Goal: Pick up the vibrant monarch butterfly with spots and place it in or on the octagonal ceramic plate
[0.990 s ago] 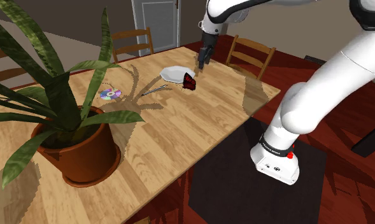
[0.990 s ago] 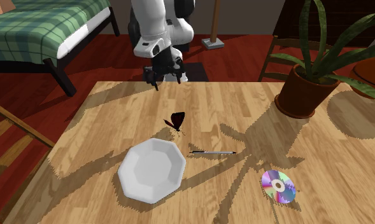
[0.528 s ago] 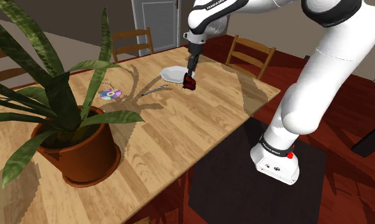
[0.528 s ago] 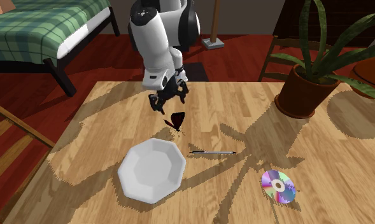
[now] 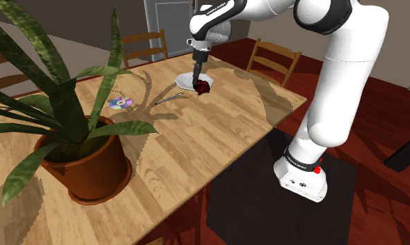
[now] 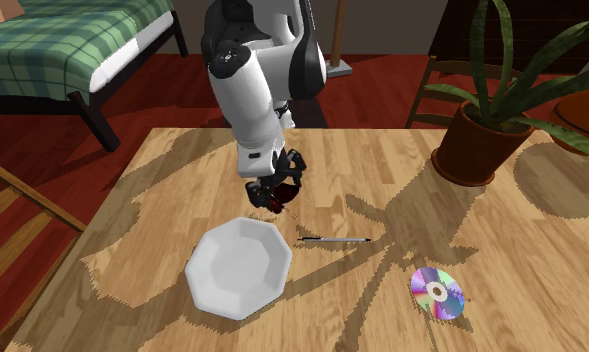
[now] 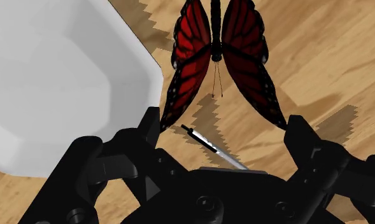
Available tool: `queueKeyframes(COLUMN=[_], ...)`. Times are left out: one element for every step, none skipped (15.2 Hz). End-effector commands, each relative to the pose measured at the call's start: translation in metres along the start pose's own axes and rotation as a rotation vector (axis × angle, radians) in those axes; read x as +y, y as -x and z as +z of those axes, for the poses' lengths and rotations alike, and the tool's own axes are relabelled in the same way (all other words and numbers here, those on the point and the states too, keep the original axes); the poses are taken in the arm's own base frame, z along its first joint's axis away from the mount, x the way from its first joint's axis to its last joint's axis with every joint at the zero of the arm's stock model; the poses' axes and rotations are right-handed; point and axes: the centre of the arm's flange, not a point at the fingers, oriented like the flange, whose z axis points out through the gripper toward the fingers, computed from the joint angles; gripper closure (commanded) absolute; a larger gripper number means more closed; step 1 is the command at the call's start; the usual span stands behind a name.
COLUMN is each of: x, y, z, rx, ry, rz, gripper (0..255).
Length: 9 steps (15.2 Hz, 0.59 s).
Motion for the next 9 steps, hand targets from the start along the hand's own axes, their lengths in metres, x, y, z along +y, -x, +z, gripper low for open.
queueKeyframes(x=[0.006,0.006,0.006,0.006,0.006,0.006,0.006,0.006,0.006], y=[0.012,0.012,0.013,0.013,0.014,0.014,0.014,0.014,0.014], z=[0.045,0.050,0.055,0.061,0.069,0.069,0.069,0.069,0.069], rx=[-0.079,-0.079,-0.079,-0.079,-0.079,-0.079,-0.079,-0.079,-0.079], ry=[-0.017,-0.017,-0.017,-0.017,-0.017,-0.017,-0.017,-0.017,-0.017], rz=[0.000,0.000,0.000,0.000,0.000,0.000,0.000,0.000,0.000], gripper=[0,0,0,0,0,0,0,0,0])
